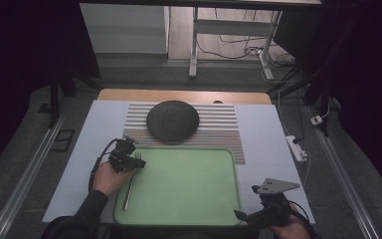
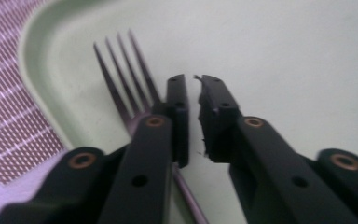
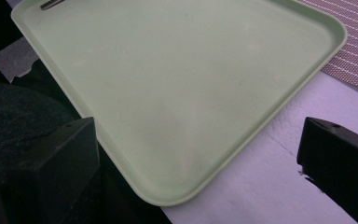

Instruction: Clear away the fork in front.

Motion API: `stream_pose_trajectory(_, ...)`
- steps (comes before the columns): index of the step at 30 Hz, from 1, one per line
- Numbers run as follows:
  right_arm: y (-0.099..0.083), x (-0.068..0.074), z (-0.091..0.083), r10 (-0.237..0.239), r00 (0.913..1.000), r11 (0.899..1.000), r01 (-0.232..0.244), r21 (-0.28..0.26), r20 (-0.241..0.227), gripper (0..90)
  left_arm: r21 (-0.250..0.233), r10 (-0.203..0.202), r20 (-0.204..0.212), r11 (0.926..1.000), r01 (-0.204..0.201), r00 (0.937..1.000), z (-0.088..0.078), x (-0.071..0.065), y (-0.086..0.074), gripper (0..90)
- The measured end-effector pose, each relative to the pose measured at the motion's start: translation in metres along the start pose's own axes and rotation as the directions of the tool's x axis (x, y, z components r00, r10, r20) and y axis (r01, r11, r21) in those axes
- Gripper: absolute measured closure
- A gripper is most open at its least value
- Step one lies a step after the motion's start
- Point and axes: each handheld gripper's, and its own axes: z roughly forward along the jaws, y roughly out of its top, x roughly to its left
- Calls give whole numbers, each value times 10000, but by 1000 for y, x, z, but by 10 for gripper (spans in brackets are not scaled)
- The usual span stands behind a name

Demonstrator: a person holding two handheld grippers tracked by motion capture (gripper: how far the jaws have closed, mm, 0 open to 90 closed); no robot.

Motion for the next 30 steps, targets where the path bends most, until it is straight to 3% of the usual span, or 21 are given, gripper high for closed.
stream_pose_trajectory(3, 0, 0, -1, 74, 10000, 10000, -74, -18, 33, 0, -702, 391, 338, 9969, -366, 9987, -17, -5, -7, 601)
stream_pose_trajectory(8, 0, 0, 0, 103, 9999, 9999, -103, -4, 61, 0, -1787, 1073, 597, 9793, -951, 9924, -44, -10, -27, 395)
stream_pose_trajectory(13, 0, -1, 0, 141, 9999, 9999, -141, 9, 59, 0, -2657, 1011, 807, 9610, -764, 9916, -66, -12, -49, 250)
stream_pose_trajectory(20, 0, -2, -1, 189, 9998, 9998, -189, -65, -17, 0, -3319, 994, 1190, 9417, -548, 9879, -86, -12, -86, 117)
stream_pose_trajectory(23, 0, -2, -1, 329, 9995, 9994, -329, -117, 13, 0, -3423, 1189, 987, 9363, -785, 9880, -90, -13, -100, 50)
stream_pose_trajectory(27, 0, -5, -2, 682, 9977, 9975, -680, -208, 54, 0, -3409, 1247, 687, 9354, -942, 9898, -94, -15, -116, 4)
stream_pose_trajectory(30, -1, -7, -2, 822, 9966, 9963, -822, -251, 6, 0, -3316, 1115, 429, 9390, -911, 9928, -97, -15, -126, 0)
